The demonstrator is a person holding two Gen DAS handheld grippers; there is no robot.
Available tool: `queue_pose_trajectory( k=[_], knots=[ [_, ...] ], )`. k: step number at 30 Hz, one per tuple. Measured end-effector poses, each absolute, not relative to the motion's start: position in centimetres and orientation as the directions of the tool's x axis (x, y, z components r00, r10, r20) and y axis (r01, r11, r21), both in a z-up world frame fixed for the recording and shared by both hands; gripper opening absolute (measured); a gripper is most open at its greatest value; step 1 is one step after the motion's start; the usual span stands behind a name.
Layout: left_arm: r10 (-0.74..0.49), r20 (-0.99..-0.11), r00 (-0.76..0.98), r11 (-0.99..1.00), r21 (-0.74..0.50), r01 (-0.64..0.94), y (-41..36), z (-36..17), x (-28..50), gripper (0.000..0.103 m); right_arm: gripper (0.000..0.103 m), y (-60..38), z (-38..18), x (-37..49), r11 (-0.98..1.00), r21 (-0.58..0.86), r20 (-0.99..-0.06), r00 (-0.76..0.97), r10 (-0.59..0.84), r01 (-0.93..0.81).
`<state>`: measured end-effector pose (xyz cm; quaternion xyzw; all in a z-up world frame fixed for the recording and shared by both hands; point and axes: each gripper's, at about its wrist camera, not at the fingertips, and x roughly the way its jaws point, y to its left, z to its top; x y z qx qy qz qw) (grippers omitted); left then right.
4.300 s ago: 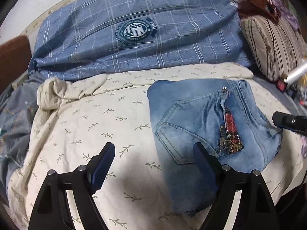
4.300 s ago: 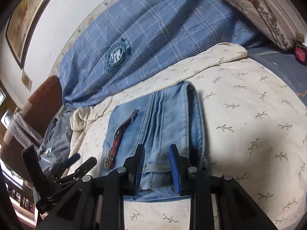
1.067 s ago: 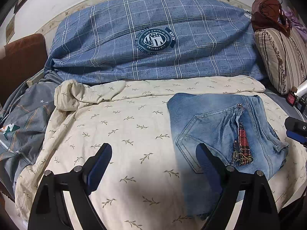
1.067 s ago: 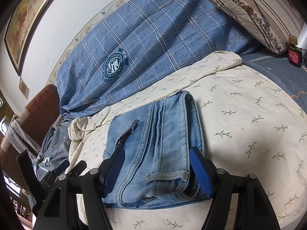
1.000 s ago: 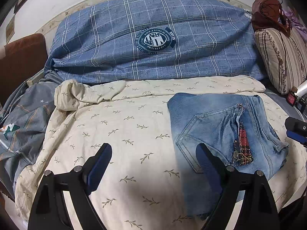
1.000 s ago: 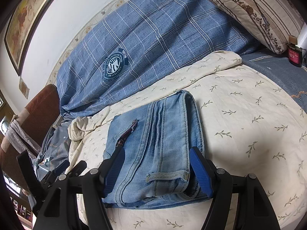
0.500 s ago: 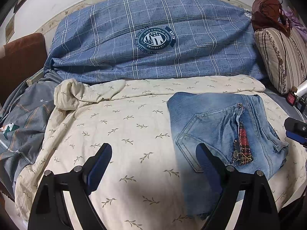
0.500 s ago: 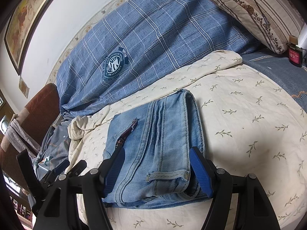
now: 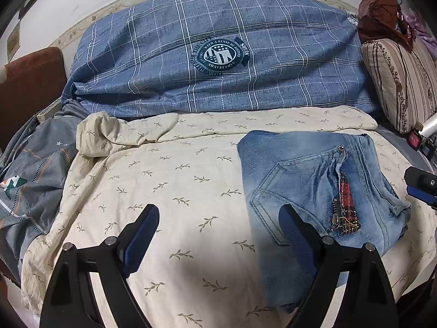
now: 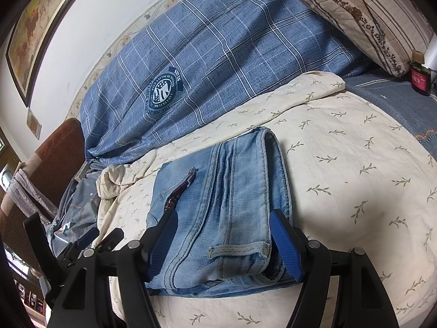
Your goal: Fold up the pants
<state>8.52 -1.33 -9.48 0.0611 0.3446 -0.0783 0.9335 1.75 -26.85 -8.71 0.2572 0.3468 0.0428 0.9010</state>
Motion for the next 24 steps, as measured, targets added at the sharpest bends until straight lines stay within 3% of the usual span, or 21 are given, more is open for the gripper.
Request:
queue_pose_trajectory(
  k=[24],
  knots=[
    [-0.105,-0.671,0.734,0.981,0.05,0.187,-1.31,-9.78,8.88,0.09,0.073,-26.8,-9.0,2.01,0.864,0.494,-0.61,0.748,0.261,0.101]
  ],
)
